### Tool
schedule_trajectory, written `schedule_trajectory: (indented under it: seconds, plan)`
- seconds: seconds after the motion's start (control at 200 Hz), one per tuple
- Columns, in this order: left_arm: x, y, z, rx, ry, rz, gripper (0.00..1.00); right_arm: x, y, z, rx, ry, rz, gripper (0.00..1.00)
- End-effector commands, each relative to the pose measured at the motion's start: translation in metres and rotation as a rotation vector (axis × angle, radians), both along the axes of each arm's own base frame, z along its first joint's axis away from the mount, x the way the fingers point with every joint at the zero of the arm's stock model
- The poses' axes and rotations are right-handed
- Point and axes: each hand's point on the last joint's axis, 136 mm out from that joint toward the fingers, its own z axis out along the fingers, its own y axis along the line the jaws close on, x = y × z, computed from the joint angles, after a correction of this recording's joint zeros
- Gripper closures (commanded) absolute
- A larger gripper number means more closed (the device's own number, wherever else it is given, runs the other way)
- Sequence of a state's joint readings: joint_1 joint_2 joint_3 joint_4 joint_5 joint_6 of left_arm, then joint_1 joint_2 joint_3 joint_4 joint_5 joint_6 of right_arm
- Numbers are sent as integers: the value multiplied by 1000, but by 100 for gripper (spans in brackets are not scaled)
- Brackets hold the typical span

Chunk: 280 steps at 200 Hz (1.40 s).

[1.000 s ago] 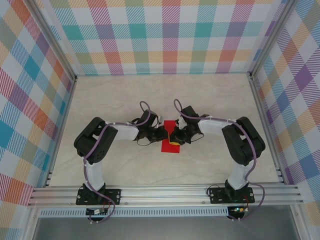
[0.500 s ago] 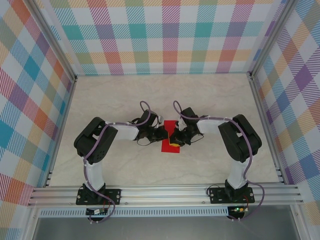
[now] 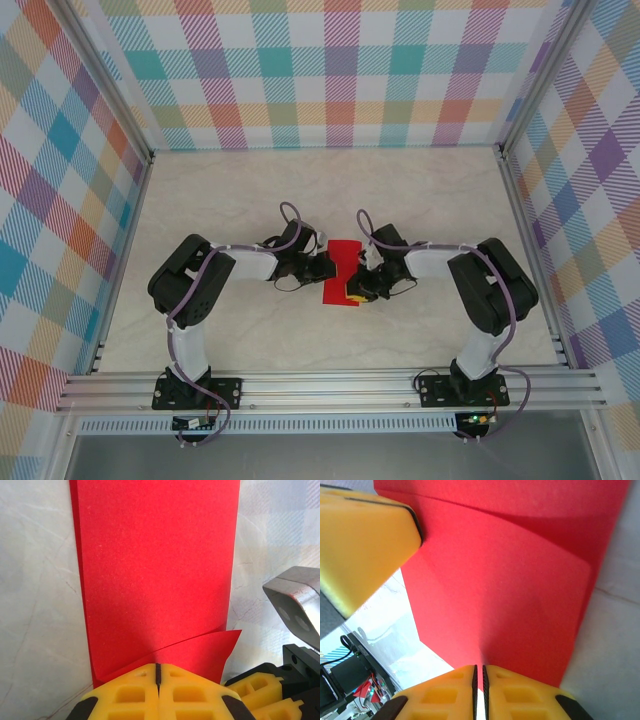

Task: Fold a paper plane with a square sheet of paper (pick it up from the middle)
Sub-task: Fold the triangle a second time at the center of the table, then turn over the paper at the center of the table.

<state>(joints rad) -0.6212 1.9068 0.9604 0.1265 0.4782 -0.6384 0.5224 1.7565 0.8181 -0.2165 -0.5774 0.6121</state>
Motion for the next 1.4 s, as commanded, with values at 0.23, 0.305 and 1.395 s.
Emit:
schedule_trajectory:
  seconds: [0.23, 0.305, 1.395]
  plan:
    - [-9, 20, -33, 125, 61, 32, 96, -37, -27, -11, -48, 72, 7, 84]
    - [-9, 19, -32, 121, 61, 31, 96, -38, -29, -10, -49, 71, 2, 84]
    - [1, 2, -7, 55, 38, 0, 93, 61, -23, 10, -89, -80, -183, 57]
